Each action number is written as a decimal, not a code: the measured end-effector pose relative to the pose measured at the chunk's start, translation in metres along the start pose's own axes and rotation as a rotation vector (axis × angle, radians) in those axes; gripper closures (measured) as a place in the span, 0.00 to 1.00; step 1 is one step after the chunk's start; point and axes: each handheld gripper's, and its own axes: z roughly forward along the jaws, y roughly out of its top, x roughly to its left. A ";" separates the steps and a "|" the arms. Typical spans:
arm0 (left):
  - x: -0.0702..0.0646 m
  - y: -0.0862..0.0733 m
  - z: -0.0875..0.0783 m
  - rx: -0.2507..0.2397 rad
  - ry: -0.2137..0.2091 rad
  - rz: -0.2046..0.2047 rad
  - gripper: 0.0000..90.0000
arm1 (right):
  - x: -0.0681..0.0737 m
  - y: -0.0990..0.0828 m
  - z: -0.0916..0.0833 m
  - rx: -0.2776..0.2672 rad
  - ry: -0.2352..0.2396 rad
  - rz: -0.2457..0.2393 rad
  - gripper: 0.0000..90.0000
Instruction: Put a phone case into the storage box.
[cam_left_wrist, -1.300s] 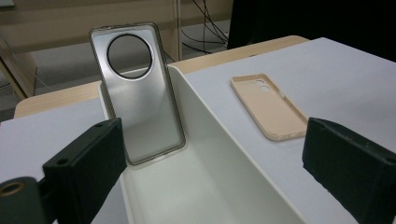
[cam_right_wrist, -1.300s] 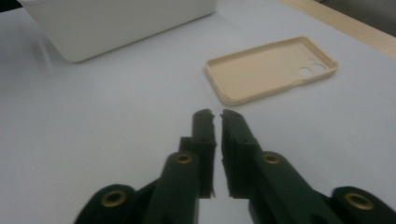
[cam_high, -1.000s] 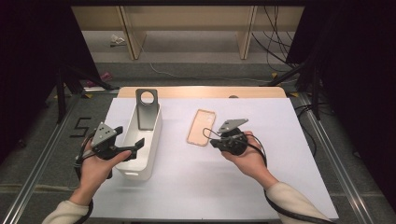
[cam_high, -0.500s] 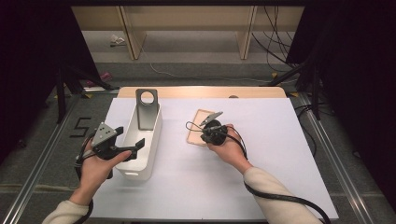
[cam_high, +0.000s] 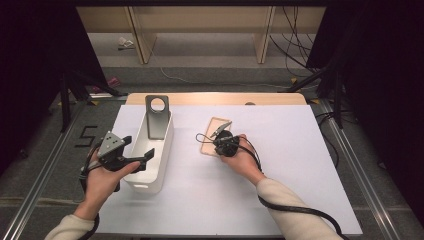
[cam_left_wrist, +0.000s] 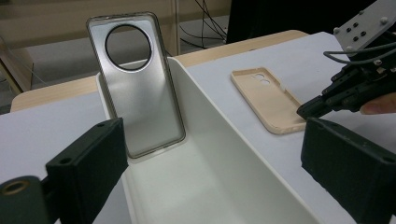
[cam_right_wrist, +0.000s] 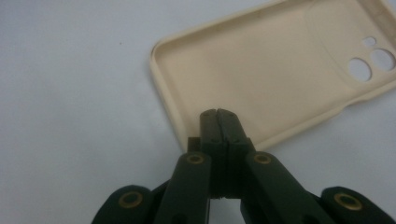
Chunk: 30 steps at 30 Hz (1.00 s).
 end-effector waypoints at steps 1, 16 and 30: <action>0.000 0.000 0.000 -0.001 0.000 0.000 0.07 | 0.000 0.000 0.000 0.006 -0.004 -0.003 1.00; -0.001 0.000 0.000 0.000 -0.003 0.004 0.07 | -0.013 -0.010 -0.007 0.041 -0.001 0.024 1.00; -0.003 0.001 -0.002 -0.003 -0.011 0.009 0.07 | -0.011 -0.007 -0.013 -0.001 -0.019 0.004 0.83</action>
